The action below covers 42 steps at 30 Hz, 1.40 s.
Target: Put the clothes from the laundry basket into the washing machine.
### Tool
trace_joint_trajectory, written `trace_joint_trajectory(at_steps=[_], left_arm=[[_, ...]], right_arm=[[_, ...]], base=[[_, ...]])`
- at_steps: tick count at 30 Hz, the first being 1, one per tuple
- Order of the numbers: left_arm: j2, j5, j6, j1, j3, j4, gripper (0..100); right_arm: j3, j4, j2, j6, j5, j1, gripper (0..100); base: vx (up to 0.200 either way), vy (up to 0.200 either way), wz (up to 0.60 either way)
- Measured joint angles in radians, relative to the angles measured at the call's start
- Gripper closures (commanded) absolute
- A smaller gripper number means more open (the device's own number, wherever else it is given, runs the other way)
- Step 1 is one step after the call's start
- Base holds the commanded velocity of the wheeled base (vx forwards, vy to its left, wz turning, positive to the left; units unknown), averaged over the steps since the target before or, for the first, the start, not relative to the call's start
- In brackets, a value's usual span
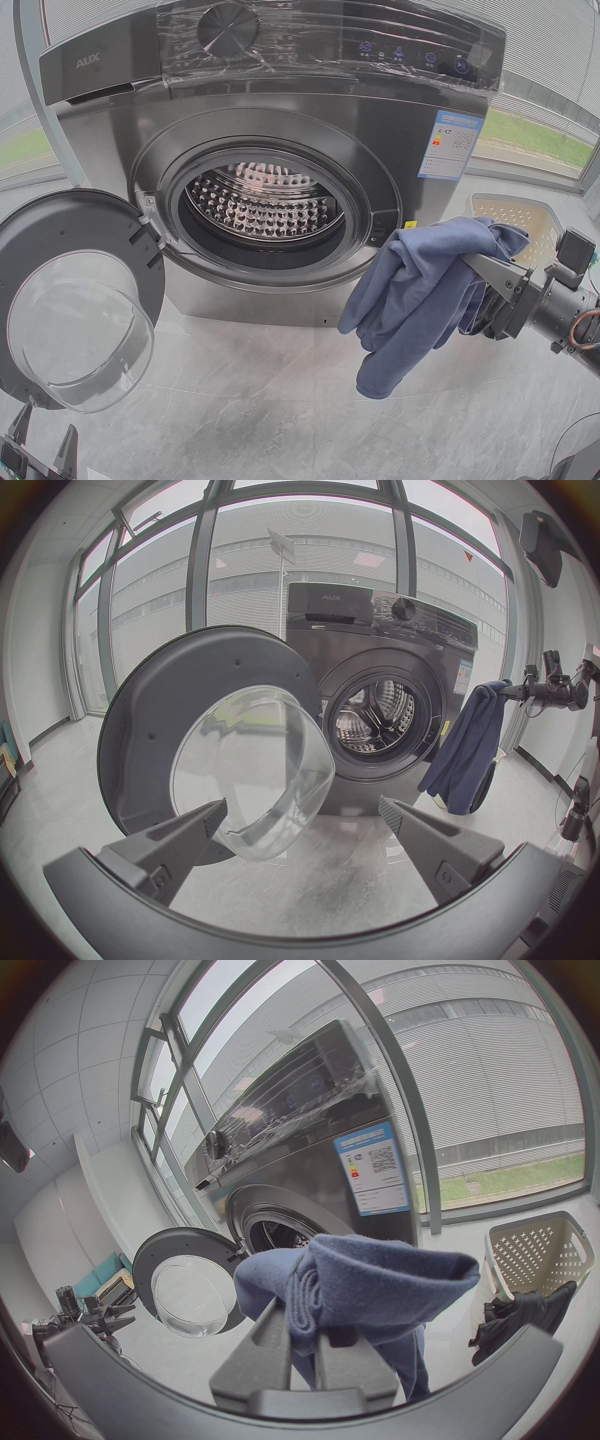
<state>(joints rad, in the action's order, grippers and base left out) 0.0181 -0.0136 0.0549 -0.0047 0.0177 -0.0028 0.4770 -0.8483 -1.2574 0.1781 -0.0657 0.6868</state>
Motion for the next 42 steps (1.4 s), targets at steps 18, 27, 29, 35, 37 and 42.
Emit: trace_joint_trajectory(at_steps=[18, 27, 29, 35, 37, 42], left_arm=[[0.0, 0.0, 0.001, 0.0, 0.0, 0.0, 0], [0.0, 0.0, 0.001, 0.001, 0.0, 0.0, 0], [0.0, 0.001, 0.001, 0.001, 0.0, 0.0, 0], [0.0, 0.0, 0.001, 0.0, 0.0, 0.0, 0], [0.0, 0.0, 0.001, 0.0, 0.0, 0.0, 0], [0.0, 0.0, 0.001, 0.0, 0.0, 0.0, 0]], right_arm=[[-0.001, 0.0, -0.002, 0.003, 0.0, -0.001, 100], [-0.003, 0.001, -0.005, 0.005, 0.0, 0.0, 100], [-0.004, 0.0, -0.006, 0.005, 0.0, 0.0, 100], [-0.004, -0.001, -0.008, 0.005, 0.0, 0.0, 100], [-0.004, -0.001, -0.008, 0.006, 0.0, -0.001, 100], [-0.004, 0.0, -0.011, 0.006, 0.0, 0.0, 100]], base=[[-0.033, 0.011, 0.0], [0.0, 0.2, 0.0], [0.0, 0.2, 0.0], [0.0, 0.0, 0.0], [0.0, 0.0, 0.0], [0.0, 0.0, 0.0]])
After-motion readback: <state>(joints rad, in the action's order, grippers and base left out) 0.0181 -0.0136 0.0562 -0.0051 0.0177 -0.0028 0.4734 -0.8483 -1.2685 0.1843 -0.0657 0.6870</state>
